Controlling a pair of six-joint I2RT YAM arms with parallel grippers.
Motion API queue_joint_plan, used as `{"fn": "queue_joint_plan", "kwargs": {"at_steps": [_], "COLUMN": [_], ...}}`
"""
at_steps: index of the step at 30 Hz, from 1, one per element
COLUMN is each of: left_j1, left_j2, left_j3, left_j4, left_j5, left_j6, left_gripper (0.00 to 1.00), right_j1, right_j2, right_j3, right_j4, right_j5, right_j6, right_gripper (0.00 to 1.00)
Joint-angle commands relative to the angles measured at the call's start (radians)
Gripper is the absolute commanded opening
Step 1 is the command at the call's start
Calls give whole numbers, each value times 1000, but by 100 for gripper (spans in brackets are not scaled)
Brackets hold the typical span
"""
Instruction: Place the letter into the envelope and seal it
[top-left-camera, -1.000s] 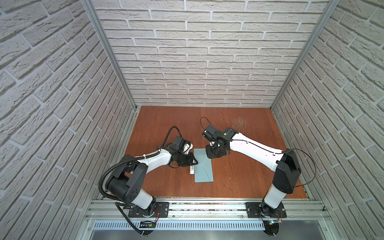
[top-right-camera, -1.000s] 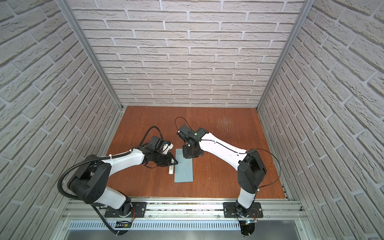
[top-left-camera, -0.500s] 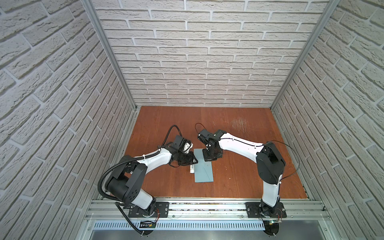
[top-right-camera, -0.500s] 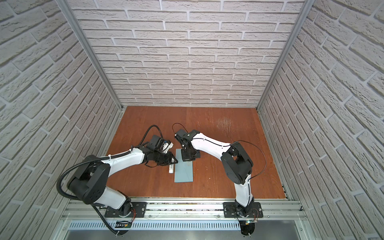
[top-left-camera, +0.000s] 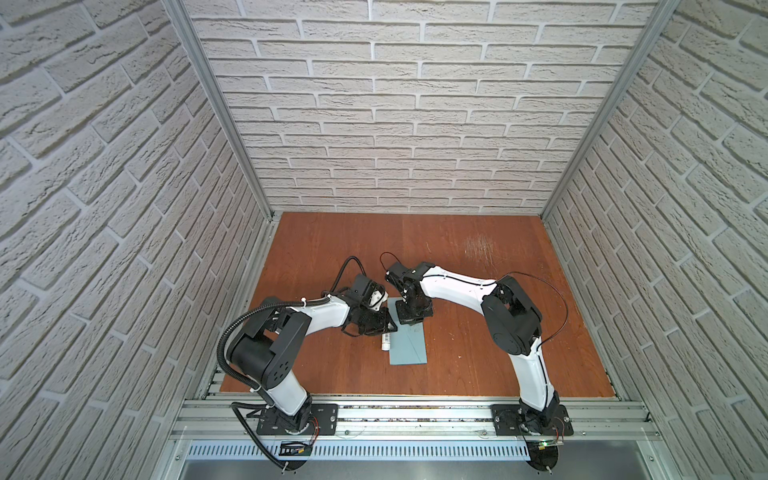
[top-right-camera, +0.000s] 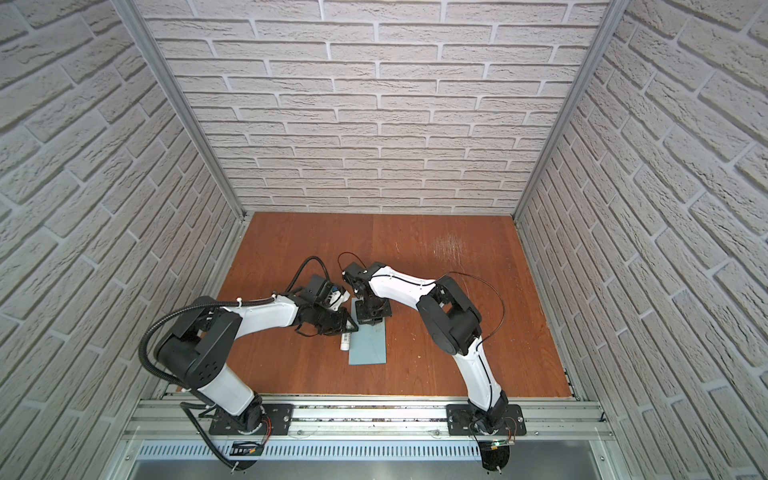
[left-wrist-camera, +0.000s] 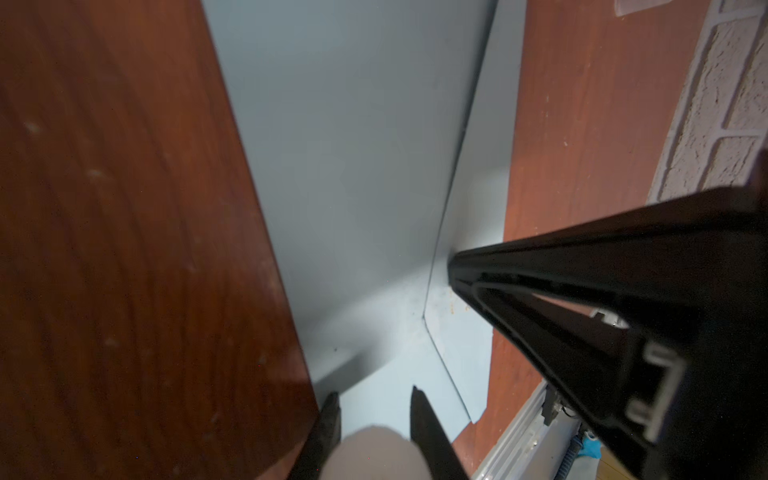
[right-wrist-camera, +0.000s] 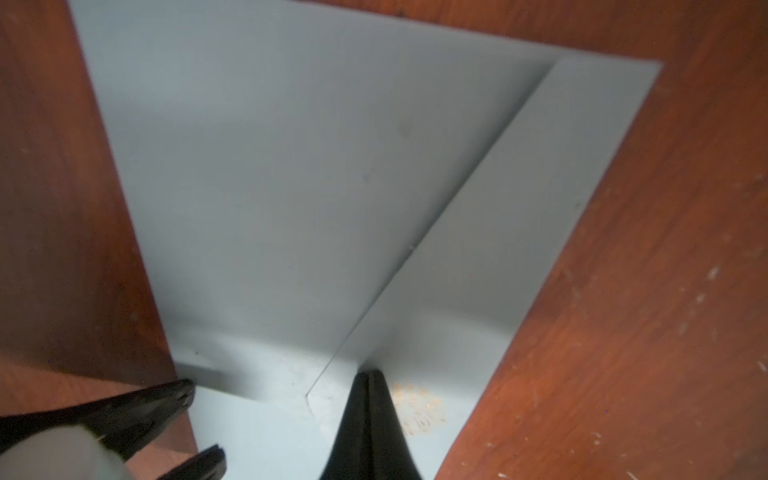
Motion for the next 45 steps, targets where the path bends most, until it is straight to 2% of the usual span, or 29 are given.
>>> {"fn": "queue_joint_plan", "kwargs": {"at_steps": [1, 18, 37, 39, 42, 45], "left_j1": [-2, 18, 36, 36, 37, 36], "left_j2": [29, 31, -20, -21, -19, -19], "left_j3": [-19, -53, -73, -73, -73, -73], "left_j4": [44, 58, 31, 31, 31, 31], "left_j5": [10, 22, 20, 19, 19, 21], "left_j6": [5, 13, 26, 26, 25, 25], "left_gripper": [0, 0, 0, 0, 0, 0], "right_j1": [0, 18, 43, 43, 43, 44], "right_j2": [9, 133, 189, 190, 193, 191], "right_j3": [22, -2, -30, -30, -30, -30], "right_j4": [6, 10, 71, 70, 67, 66], "right_j5": [-15, 14, -47, -47, -46, -43], "right_j6": [-2, 32, 61, 60, 60, 63], "right_gripper": [5, 5, 16, 14, 5, 5]}}
